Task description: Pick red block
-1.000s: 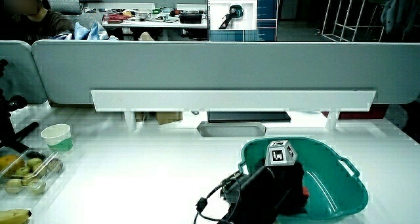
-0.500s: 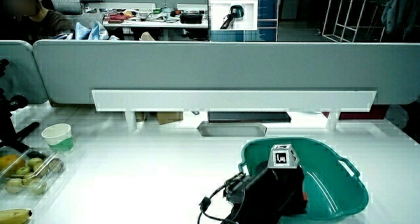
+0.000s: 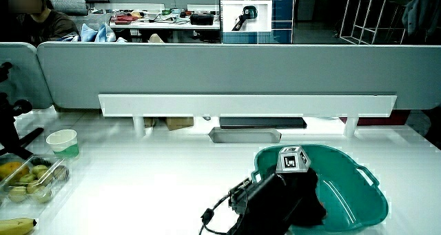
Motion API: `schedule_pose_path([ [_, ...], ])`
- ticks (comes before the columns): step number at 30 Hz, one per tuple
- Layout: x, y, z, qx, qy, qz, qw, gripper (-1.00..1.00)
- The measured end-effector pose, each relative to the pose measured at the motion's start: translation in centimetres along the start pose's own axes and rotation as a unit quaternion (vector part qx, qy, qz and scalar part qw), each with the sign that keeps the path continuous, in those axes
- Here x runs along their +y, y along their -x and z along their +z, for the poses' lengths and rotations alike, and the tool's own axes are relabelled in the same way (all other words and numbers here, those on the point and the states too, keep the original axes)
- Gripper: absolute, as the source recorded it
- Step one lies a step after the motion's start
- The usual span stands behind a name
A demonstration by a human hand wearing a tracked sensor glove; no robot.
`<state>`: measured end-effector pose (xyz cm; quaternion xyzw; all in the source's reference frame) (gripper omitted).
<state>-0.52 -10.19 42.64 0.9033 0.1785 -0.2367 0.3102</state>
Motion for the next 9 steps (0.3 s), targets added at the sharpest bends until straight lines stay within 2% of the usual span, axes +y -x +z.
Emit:
schedule_pose_path([
  [1, -0.2, 0.2, 0.3, -0.005, -0.011, -0.020, 0.9997, 1.00],
  [4, -1.5, 0.9, 1.2, -0.015, -0.026, -0.036, 0.9989, 1.00],
  [5, -2.2, 1.1, 1.5, -0.035, -0.030, -0.024, 0.9987, 1.00],
  [6, -2.5, 1.6, 1.7, -0.043, -0.039, -0.032, 0.9978, 1.00],
  [7, -2.7, 2.2, 1.9, -0.049, -0.044, -0.052, 0.9964, 1.00],
  [8, -3.1, 2.8, 2.1, -0.047, -0.060, -0.073, 0.9944, 1.00],
  [9, -3.5, 3.5, 2.4, -0.031, -0.055, -0.054, 0.9965, 1.00],
])
